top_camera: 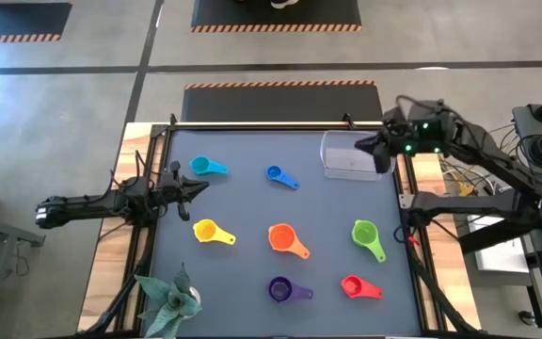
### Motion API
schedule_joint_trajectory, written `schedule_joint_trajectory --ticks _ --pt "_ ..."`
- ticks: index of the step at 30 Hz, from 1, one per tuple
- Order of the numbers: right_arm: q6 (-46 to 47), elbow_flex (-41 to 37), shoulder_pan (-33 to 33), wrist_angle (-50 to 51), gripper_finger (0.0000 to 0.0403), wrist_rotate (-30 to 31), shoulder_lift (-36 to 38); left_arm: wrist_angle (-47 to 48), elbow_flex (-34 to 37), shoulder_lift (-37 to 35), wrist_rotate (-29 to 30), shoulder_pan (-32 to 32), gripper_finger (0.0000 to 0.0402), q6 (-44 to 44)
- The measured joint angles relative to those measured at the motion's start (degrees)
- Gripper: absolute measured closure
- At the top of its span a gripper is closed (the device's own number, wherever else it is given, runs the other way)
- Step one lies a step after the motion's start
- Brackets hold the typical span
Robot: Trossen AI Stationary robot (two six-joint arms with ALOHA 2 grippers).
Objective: Nest measuring cups in basket
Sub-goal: Stack the green measuring cup on top of the orange measuring cup
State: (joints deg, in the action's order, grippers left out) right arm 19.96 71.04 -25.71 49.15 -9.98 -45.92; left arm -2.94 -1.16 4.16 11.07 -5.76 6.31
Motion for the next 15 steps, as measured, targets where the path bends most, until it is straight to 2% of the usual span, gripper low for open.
schedule_joint_trajectory --ticks 10,15 --pt "7.86 -9.84 13.29 -0.18 0.0351 1.56 1.1 -0.01 -0.01 -0.01 0.0 -0.01 0.0402 0.01" --pt "12.99 -14.46 21.18 -0.5 0.0351 7.13 0.72 -0.01 -0.01 0.0 0.0 0.0 0.0402 0.01"
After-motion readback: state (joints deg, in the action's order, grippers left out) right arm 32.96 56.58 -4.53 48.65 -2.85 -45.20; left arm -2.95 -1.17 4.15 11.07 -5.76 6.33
